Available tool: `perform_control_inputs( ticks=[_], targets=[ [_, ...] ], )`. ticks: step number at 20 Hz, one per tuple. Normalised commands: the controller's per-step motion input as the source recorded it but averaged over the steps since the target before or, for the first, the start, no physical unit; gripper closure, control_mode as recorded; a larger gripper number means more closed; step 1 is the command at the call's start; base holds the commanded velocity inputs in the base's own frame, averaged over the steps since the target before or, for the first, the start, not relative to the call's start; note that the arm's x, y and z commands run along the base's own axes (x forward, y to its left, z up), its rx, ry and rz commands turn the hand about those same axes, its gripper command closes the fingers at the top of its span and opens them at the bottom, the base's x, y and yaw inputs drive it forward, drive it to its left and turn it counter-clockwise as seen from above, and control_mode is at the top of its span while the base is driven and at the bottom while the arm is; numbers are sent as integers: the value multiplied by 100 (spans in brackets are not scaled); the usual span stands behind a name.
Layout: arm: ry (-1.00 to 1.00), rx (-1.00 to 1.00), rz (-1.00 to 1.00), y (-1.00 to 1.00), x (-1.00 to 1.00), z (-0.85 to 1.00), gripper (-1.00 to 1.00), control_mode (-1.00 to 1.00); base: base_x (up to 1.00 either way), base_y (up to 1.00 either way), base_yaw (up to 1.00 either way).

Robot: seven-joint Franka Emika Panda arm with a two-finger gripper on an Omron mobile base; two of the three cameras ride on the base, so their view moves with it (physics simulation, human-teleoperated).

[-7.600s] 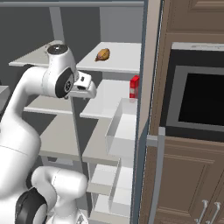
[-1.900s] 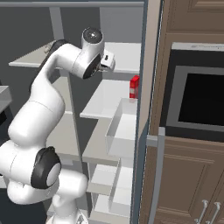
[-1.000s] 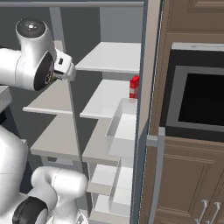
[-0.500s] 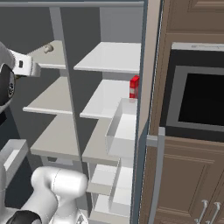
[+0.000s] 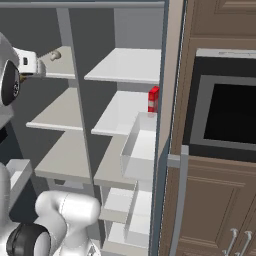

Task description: There's a chicken drumstick in the fridge that needs to be moved to the freezer for freezing. Pick up the chicken drumstick from the fridge, place it on any shelf in the freezer, and close the fridge and freezer doors when done.

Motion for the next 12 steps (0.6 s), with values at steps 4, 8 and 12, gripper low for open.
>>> perform_control_inputs(
  ticks=[4,8,12],
  targets=[
    [-7,-26,11,27,14,0,100,-100,0,0,0],
    [-1,-22,1,11,41,0,100,-100,0,0,0],
    [0,-5,0,0,54,0,100,-100,0,0,0]
  ],
)
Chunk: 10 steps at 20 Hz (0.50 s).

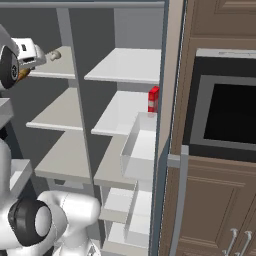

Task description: There's a chicken drumstick in the fridge that needs to be moved to the freezer for freezing. Pick up the chicken drumstick from the fridge, place it on any shelf in the freezer, and close the fridge and freezer doors when done.

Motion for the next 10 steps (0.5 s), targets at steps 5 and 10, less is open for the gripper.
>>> perform_control_inputs(
  ticks=[5,10],
  targets=[
    [-1,-1,0,3,58,-16,100,-100,0,0,0],
    [-3,-9,0,22,45,-27,100,-100,0,0,0]
  ],
)
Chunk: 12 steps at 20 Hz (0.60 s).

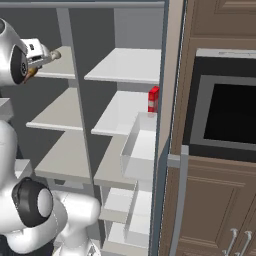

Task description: There's a chicken drumstick in the fridge that needs to be moved to the freezer for freezing. Pick up the chicken drumstick from the fridge, place it on any shelf in the freezer, and close the fridge and freezer doors when done.

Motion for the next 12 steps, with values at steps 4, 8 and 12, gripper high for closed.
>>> perform_control_inputs(
  ticks=[4,8,12],
  targets=[
    [1,-5,0,4,69,-7,100,-100,0,0,0],
    [6,-4,0,8,78,0,100,-100,0,0,0],
    [7,-4,0,20,77,-1,100,-100,0,0,0]
  ],
)
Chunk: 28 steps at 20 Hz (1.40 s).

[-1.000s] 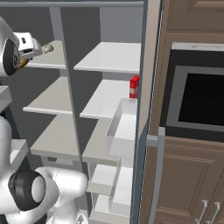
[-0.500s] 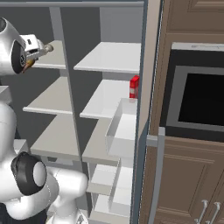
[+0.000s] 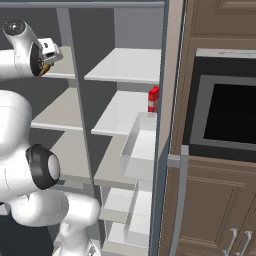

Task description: There's a chicken drumstick in the fridge that needs to be moved to the freezer for freezing. Pick up the chicken drumstick from the fridge, place it on any shelf in the freezer, and close the fridge and freezer doors when done.

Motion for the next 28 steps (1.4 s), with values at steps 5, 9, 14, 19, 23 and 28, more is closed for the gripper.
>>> perform_control_inputs(
  ticks=[5,9,14,19,23,28],
  targets=[
    [0,-7,0,20,73,0,100,-100,0,0,0],
    [0,-7,0,26,66,-8,100,-100,0,0,0],
    [0,-2,0,22,65,-31,100,-100,0,0,0],
    [0,-3,0,16,61,-33,100,-100,0,0,0],
    [0,-3,0,6,63,-8,100,-100,0,0,0],
    [1,-3,0,10,57,-26,-100,-100,0,0,0]
  ],
)
